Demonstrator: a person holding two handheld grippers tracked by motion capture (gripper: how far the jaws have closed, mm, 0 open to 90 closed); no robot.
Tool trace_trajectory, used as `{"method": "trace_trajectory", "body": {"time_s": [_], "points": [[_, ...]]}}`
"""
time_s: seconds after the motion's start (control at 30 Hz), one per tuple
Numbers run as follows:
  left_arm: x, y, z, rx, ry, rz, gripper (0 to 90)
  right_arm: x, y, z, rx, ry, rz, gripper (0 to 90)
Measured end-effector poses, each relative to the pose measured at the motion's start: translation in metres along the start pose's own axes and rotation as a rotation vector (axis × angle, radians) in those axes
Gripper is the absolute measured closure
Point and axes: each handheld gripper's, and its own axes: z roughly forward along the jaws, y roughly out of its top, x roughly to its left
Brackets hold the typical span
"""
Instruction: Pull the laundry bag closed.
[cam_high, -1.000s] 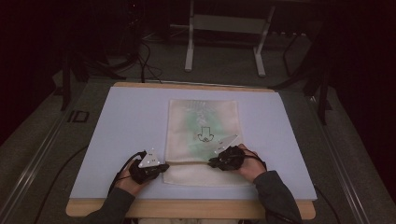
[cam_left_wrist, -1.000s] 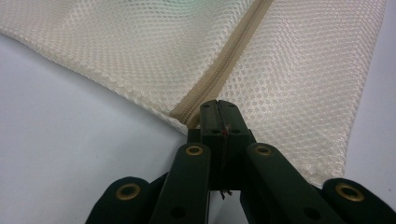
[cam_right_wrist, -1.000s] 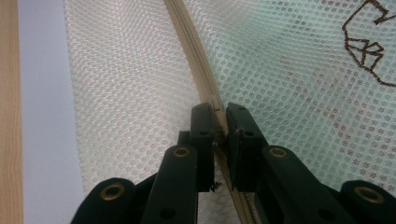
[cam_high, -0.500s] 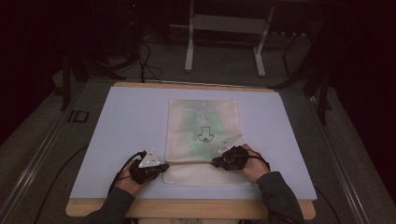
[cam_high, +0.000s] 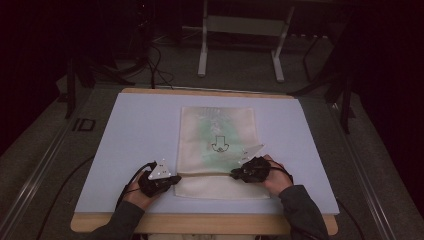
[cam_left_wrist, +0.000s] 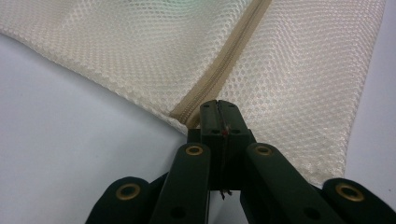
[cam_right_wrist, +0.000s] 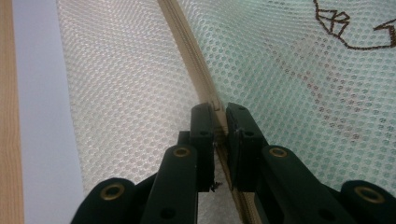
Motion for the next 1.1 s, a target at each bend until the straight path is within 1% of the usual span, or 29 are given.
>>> {"method": "trace_trajectory", "body": {"time_s": [0.5, 0.67, 0.73, 0.97, 1.1], "points": [[0.0, 0.0, 0.0, 0.0, 0.0, 0.0, 89.7, -0.003, -0.007, -0.007, 0.003, -0.012, 0.015, 82.1], [0.0, 0.0, 0.0, -0.001, -0.001, -0.002, 89.6, -0.004, -0.011, -0.009, -0.009, -0.015, 0.023, 82.1], [0.0, 0.0, 0.0, -0.001, -0.002, -0.003, 89.6, -0.004, -0.011, -0.009, -0.006, -0.016, 0.026, 82.1], [0.0, 0.0, 0.0, 0.0, 0.001, 0.0, 89.6, -0.004, -0.011, -0.01, -0.008, -0.016, 0.023, 82.2], [0.0, 0.0, 0.0, 0.0, 0.0, 0.0, 89.6, -0.006, -0.014, -0.013, -0.007, -0.026, 0.025, 82.2]]}}
